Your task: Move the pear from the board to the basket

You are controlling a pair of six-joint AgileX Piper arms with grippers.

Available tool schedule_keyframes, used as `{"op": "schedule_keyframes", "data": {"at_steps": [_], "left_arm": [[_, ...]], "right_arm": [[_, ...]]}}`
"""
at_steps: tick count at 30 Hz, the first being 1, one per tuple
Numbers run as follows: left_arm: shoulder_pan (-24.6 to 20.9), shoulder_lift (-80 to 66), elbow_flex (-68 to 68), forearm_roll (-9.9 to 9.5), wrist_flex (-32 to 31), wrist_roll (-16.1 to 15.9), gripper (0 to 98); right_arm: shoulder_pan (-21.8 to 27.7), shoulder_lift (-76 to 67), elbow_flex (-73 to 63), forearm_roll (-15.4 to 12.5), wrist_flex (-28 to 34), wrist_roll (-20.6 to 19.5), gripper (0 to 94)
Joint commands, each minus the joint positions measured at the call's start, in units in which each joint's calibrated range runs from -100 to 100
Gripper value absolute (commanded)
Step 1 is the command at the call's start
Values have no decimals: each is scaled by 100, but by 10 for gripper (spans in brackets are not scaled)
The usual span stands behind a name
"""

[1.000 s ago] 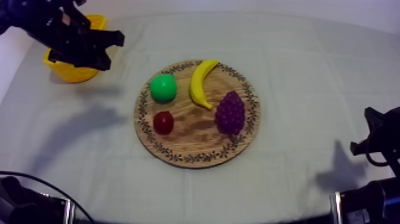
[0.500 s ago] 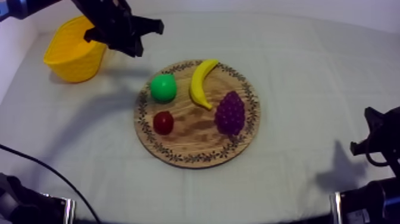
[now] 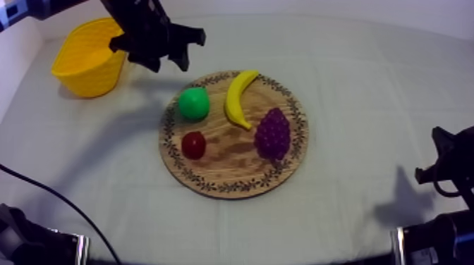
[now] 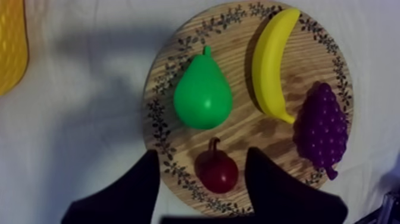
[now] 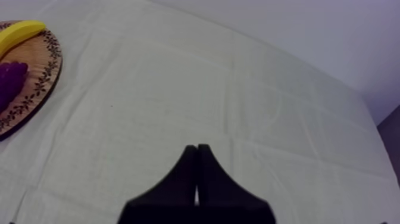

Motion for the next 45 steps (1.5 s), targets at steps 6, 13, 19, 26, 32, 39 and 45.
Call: {"op": "schedule_keyframes", "data": {"at_steps": [6,13,19,26,32,39,45], "left_arm": [[19,113,-50,29,10,-41,893],[35,413,-54,95,-186,-66,954],[26,952,73,143,-541,-91,959],[18,1531,3,214,-801,-128,960],[-25,1963,-134,286,-935,-160,960],[-66,2283,-318,345,-974,-227,955],[-81,2439,-447,356,-924,-273,804]], "right_arm": [[-8,0,-2,0,7,1,4],[-9,0,-2,0,7,-2,4],[-9,0,-2,0,7,-2,4],[-9,0,-2,0,7,2,4],[-9,0,-2,0,7,0,4],[-9,0,-2,0,7,-2,4],[-9,0,-2,0,7,-2,4]]}}
